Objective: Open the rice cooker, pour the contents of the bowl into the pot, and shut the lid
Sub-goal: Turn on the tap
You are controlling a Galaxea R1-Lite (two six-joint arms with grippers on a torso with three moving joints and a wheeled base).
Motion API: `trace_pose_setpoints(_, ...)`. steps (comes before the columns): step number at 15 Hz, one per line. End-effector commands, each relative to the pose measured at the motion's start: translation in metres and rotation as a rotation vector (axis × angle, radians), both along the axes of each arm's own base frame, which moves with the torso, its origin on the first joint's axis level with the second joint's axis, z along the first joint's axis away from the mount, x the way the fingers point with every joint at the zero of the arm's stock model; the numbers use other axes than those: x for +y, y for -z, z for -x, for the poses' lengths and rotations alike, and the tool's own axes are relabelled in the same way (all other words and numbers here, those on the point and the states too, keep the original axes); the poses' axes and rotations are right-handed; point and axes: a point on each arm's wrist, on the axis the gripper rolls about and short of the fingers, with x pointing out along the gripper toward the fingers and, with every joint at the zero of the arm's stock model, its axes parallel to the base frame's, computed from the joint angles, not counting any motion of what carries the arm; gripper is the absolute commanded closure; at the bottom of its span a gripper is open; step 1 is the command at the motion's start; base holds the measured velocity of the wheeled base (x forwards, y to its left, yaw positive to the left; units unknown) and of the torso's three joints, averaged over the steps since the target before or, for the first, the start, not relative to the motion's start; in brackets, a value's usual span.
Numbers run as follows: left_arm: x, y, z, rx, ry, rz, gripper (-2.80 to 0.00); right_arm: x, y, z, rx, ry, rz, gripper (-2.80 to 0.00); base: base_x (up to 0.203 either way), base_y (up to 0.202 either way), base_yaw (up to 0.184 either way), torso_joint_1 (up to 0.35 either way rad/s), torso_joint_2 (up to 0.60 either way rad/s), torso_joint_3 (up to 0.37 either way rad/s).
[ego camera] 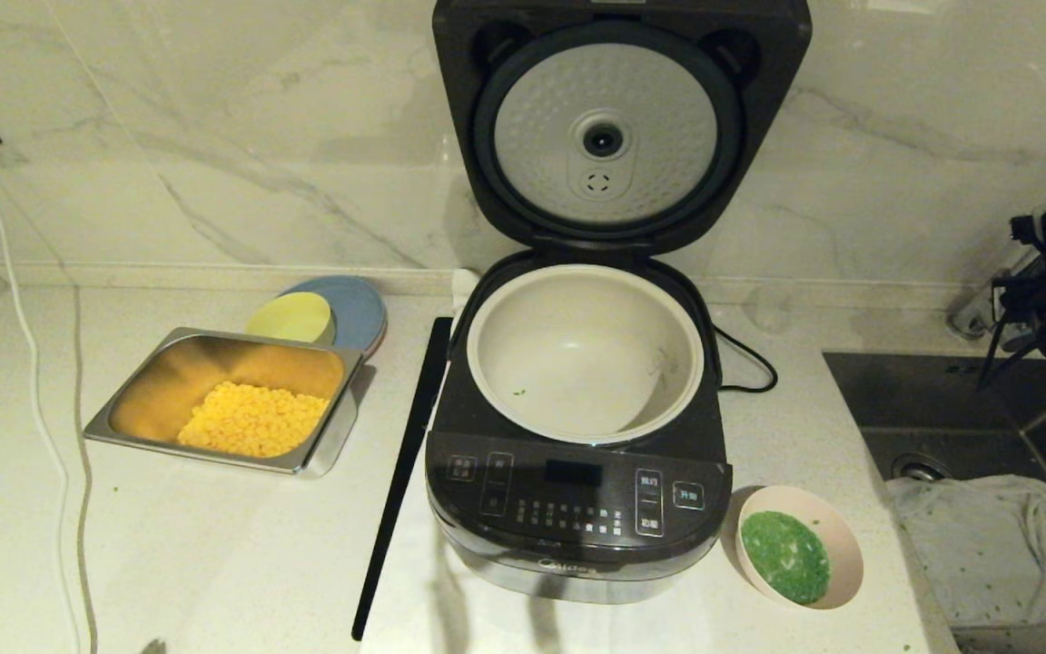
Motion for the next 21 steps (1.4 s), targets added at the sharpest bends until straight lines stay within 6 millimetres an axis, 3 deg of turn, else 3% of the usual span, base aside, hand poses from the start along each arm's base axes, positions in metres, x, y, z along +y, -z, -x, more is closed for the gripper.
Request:
trace_pose_setpoints(1, 0.0, 0.002, -0.001, 0.007, -0.001, 0.0, 0.0, -0.007, 0.008, -0.017, -0.01, 0.006, 0.007, 0.0, 0.0, 0.0, 0.0, 0.0, 0.0, 0.0)
trace_pose_setpoints(6, 0.0, 0.002, -0.001, 0.007, -0.001, 0.0, 0.0, -0.021, 0.004, -0.035, -0.022, 0.025, 0.045, 0.0, 0.0, 0.0, 0.0, 0.0, 0.0, 0.0)
trace_pose_setpoints(11, 0.0, 0.002, -0.001, 0.007, -0.001, 0.0, 0.0, -0.036, 0.016, -0.042, -0.003, 0.047, 0.043, 0.0, 0.0, 0.0, 0.0, 0.0, 0.0, 0.0)
trace_pose_setpoints(21, 0.0, 0.002, -0.001, 0.007, -0.001, 0.0, 0.0, -0.033, 0.014, -0.045, 0.013, 0.033, 0.034, 0.0, 0.0, 0.0, 0.0, 0.0, 0.0, 0.0)
